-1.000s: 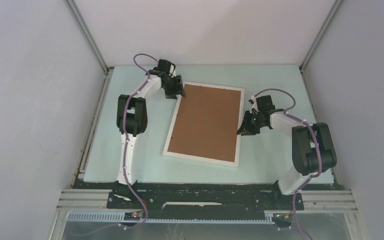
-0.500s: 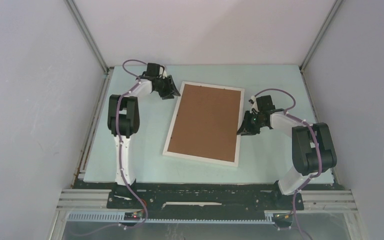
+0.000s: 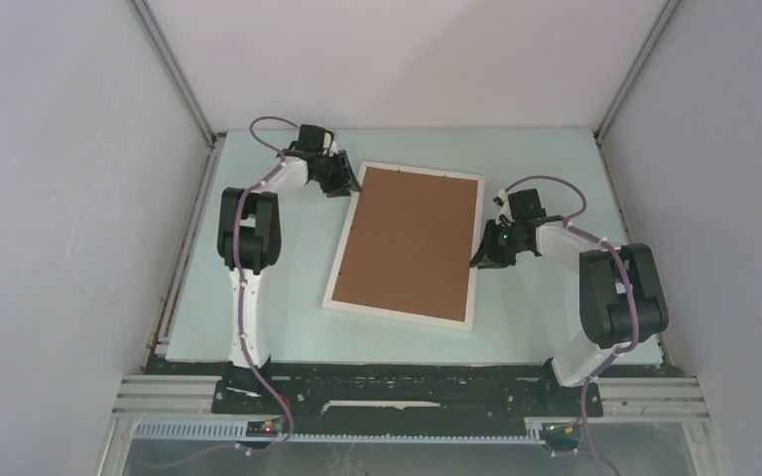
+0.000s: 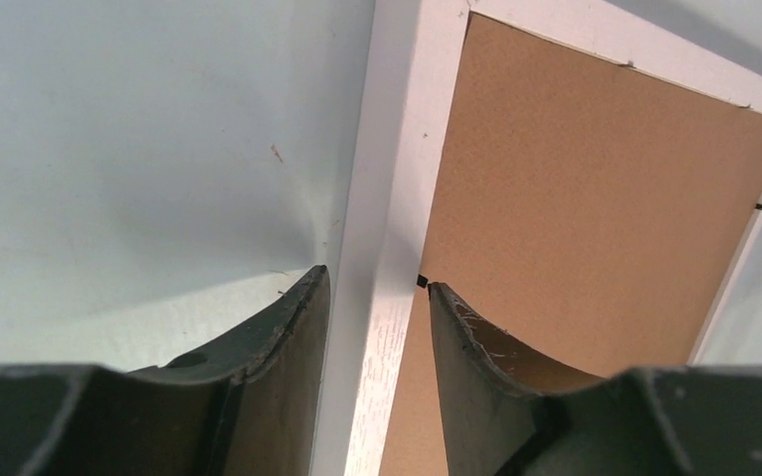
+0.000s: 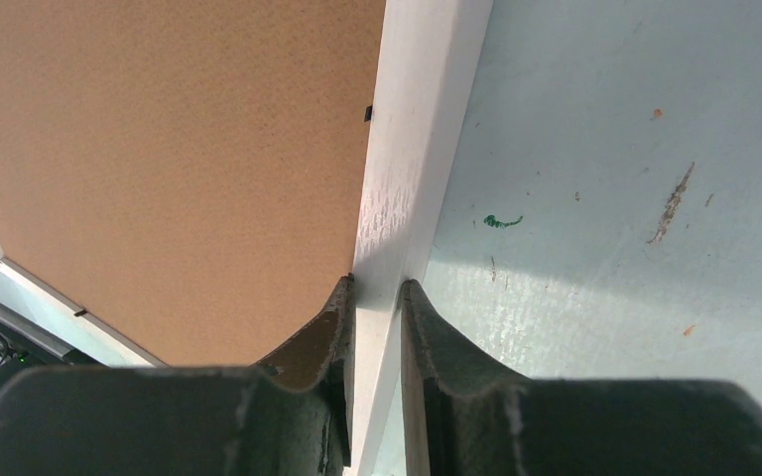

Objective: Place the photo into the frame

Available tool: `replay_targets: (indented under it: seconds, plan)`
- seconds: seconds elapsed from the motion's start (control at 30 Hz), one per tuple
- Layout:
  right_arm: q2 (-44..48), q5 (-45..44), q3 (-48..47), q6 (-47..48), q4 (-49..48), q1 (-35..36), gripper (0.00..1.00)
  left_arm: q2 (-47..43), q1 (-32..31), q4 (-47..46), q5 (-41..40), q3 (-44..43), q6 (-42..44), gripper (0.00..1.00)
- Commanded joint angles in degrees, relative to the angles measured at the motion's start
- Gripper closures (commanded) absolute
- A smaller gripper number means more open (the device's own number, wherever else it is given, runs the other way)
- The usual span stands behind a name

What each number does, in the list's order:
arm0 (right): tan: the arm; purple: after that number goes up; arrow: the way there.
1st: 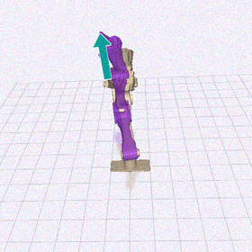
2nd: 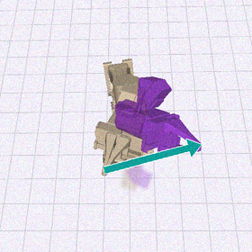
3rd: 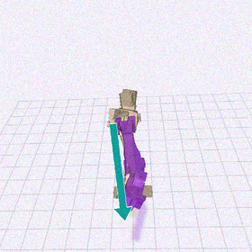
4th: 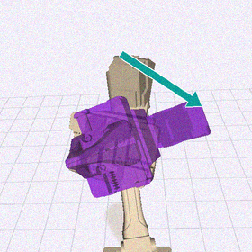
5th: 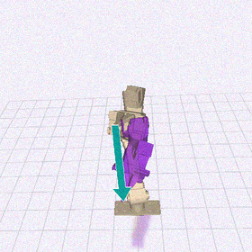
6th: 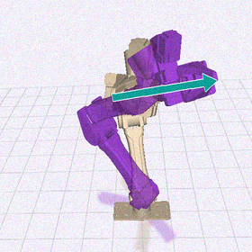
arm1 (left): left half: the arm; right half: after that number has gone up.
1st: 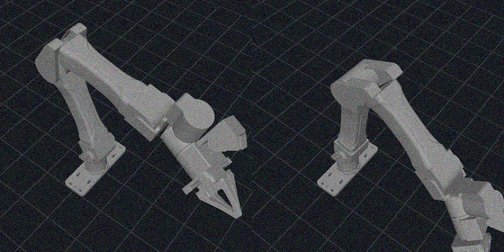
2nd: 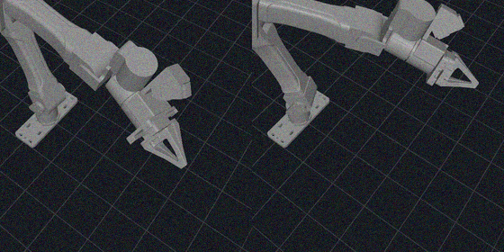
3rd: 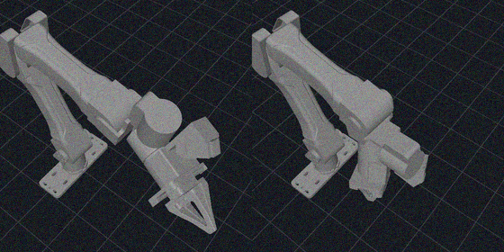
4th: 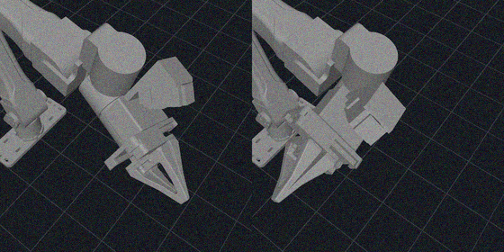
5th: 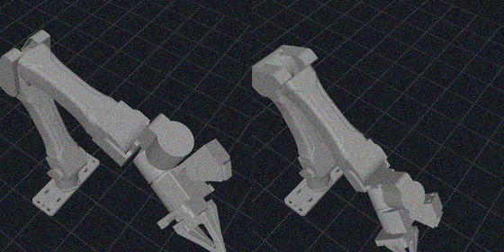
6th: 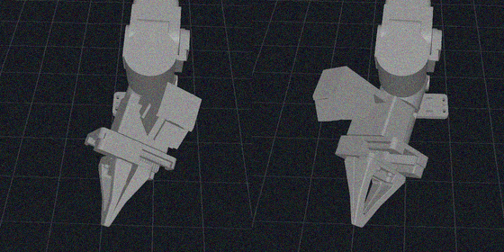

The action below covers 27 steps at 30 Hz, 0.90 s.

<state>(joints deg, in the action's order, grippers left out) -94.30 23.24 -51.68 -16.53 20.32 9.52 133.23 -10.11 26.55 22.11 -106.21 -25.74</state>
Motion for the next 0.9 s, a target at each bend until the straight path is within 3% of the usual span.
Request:
replay_targets:
  seconds: [0.0, 0.23, 0.47, 0.73, 0.87]
  plan:
    - [2.4, 3.0, -0.9, 1.1, -2.2, 1.1, 1.00, 0.6, -1.1, 2.3, -2.4, -4.2, 1.8, 0.54]
    - [2.4, 3.0, -0.9, 1.1, -2.3, 1.2, 1.00, 0.3, -1.2, 1.5, -1.8, -3.5, 2.2, 0.56]
    - [2.3, 3.0, -0.9, 1.1, -2.2, 1.2, 1.00, -2.1, 1.2, -12.0, 7.8, 4.5, -5.5, 0.51]
    - [2.2, 3.1, -0.9, 1.2, -2.2, 1.2, 1.00, -2.9, 1.8, -10.6, 5.4, 6.6, -4.4, 0.56]
    - [2.2, 3.2, -0.9, 1.2, -2.2, 1.3, 1.00, -2.9, 2.2, -14.9, 8.3, 8.0, -6.8, 0.52]
